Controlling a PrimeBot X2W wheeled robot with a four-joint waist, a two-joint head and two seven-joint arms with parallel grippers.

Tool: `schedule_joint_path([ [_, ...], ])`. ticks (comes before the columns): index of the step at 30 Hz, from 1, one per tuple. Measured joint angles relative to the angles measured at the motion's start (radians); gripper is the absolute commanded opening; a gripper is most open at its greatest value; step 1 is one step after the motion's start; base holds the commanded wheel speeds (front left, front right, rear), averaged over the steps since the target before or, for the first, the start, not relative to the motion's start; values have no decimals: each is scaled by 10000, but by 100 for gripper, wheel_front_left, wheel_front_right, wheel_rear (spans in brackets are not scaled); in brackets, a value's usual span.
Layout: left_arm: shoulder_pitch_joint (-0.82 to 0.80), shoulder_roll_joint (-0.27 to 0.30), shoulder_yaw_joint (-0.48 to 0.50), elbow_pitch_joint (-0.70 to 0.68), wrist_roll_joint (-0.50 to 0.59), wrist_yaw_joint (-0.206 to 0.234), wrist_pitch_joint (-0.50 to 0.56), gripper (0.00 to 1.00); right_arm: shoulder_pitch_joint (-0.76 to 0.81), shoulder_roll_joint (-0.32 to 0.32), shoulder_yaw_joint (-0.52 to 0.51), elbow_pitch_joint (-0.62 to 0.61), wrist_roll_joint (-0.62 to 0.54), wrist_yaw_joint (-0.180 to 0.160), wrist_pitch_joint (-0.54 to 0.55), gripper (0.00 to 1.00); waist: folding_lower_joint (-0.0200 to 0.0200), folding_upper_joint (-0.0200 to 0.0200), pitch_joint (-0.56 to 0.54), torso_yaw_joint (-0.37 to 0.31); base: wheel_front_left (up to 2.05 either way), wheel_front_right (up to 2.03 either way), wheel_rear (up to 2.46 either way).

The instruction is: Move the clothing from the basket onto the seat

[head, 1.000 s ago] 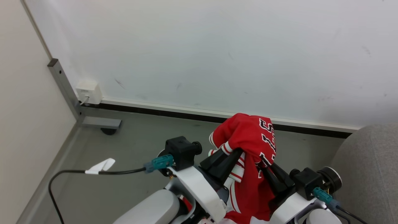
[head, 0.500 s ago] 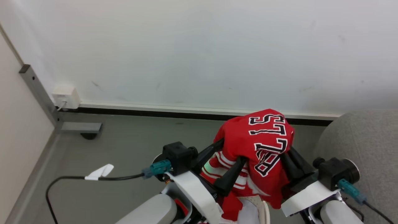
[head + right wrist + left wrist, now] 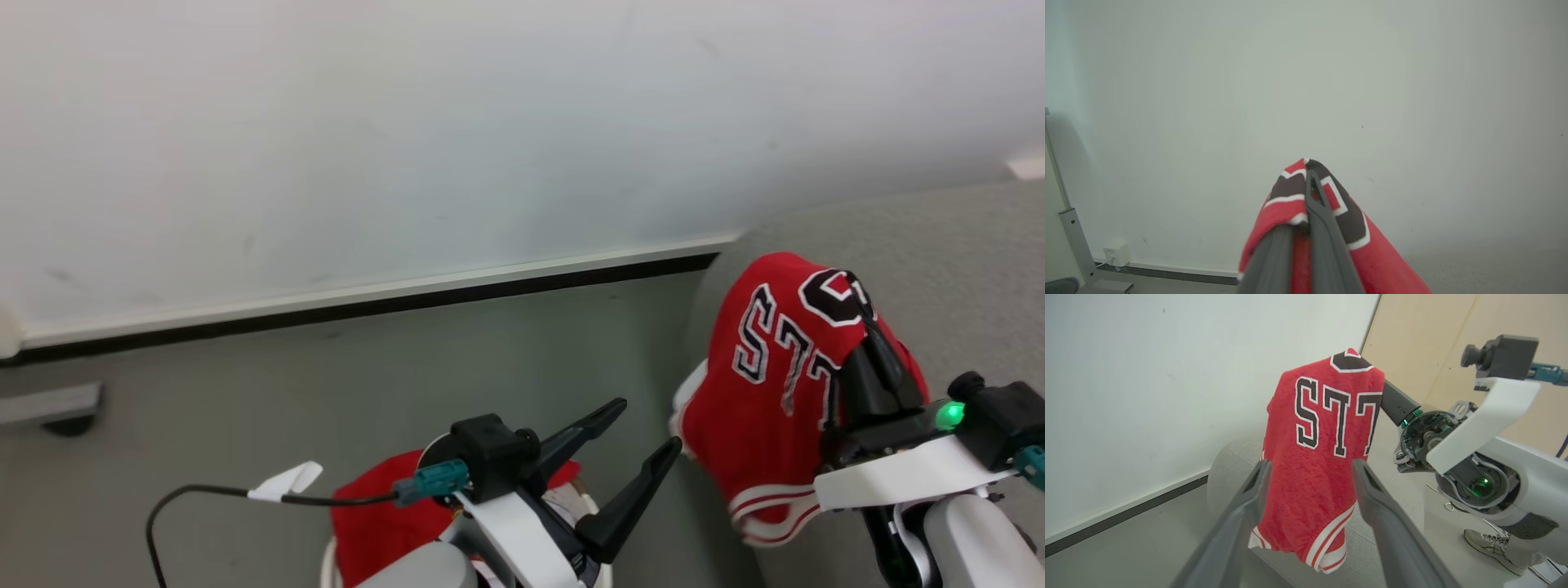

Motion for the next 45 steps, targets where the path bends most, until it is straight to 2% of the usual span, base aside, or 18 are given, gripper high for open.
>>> schedule_joint_path([
  [14, -265, 169, 84, 362, 790, 67, -405, 100, 644, -261, -660, -752, -90, 0, 0, 0, 0, 0, 406, -2744, 0, 0, 0],
  [21, -287, 109, 94, 587, 959, -4, -522, 100, 801, -299, -600, -819, 15, 0, 0, 0, 0, 0, 608, -3489, 0, 0, 0],
  [26, -389, 52, 86, 748, 1028, -104, -560, 100, 778, -401, -736, -725, 36, 0, -2, 0, 0, 0, 780, -3404, 0, 0, 0],
  [31, -474, 46, 92, 834, 1137, -130, -566, 100, 143, -803, -621, -249, 117, 0, 2, 0, 0, 0, 988, -3047, 0, 0, 0],
  [38, -778, 257, 77, 698, 1287, -186, -508, 100, -2127, -1812, -725, 721, 782, 0, 284, 0, 1, 0, 1703, -2461, 0, 0, 0],
  [45, -1325, 652, 127, 270, 1574, -217, -222, 100, -4720, -2924, -876, 2454, 1078, 0, 719, 0, 2, 0, 2903, -1724, 0, 0, 0],
])
